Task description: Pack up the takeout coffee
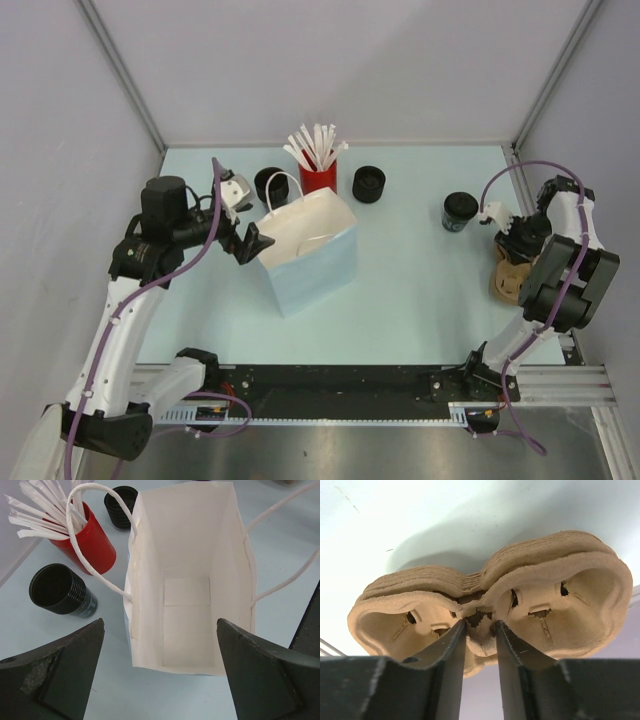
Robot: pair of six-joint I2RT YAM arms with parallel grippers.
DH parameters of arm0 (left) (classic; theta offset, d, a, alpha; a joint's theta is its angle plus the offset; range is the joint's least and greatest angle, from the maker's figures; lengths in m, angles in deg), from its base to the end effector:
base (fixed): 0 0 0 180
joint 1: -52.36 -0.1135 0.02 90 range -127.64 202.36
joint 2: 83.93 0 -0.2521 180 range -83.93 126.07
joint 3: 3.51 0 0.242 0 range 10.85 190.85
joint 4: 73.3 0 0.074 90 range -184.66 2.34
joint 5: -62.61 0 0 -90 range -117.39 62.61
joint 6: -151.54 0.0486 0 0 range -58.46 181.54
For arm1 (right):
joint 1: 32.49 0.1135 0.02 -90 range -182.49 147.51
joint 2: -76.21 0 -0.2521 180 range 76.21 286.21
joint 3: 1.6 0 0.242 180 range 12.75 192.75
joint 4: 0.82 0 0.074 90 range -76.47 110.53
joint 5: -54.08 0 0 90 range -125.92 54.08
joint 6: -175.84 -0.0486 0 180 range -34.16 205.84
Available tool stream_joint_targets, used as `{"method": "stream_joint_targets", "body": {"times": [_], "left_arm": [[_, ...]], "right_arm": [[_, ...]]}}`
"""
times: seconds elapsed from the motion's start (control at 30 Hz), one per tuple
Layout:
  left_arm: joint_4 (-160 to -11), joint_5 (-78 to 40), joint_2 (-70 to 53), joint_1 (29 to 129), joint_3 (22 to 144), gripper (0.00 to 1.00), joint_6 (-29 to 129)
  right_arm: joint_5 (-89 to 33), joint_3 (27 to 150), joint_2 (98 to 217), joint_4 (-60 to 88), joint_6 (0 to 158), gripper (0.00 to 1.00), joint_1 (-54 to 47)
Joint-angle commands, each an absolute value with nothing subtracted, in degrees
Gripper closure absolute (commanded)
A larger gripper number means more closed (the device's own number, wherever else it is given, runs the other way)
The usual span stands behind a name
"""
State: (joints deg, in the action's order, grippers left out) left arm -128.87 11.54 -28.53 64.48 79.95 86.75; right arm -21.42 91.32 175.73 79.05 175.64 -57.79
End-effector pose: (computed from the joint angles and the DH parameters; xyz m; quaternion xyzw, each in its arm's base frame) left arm 0.1789 -0.0697 0.3832 0.4217 0.7084 -0.2273 0.5183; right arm 0.2851 -0.1213 0.2135 -0.5324 0.8365 0.0419 0.1228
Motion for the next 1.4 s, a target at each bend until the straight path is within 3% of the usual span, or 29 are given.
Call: {"method": "stream_joint_targets", "body": {"times": [0.0, 0.67, 1.07, 1.37], "left_arm": [[-127.6, 13.4, -29.1, 64.0, 79.9, 0.00, 85.5], [-127.2, 14.4, -29.9, 64.0, 79.3, 0.01, 85.1], [-126.9, 14.7, -30.8, 64.0, 78.8, 0.01, 84.9], [-126.8, 15.2, -30.8, 64.0, 78.6, 0.00, 84.8]], "right_arm": [[-20.1, 93.1, 172.0, 79.6, 175.8, 0.69, -57.7], [-18.3, 93.3, 166.5, 80.4, 169.6, 0.71, -56.7], [-15.0, 103.0, 170.5, 86.3, 154.9, 0.71, -55.4], [-19.4, 100.3, 170.8, 83.4, 143.1, 0.71, -52.6]]}}
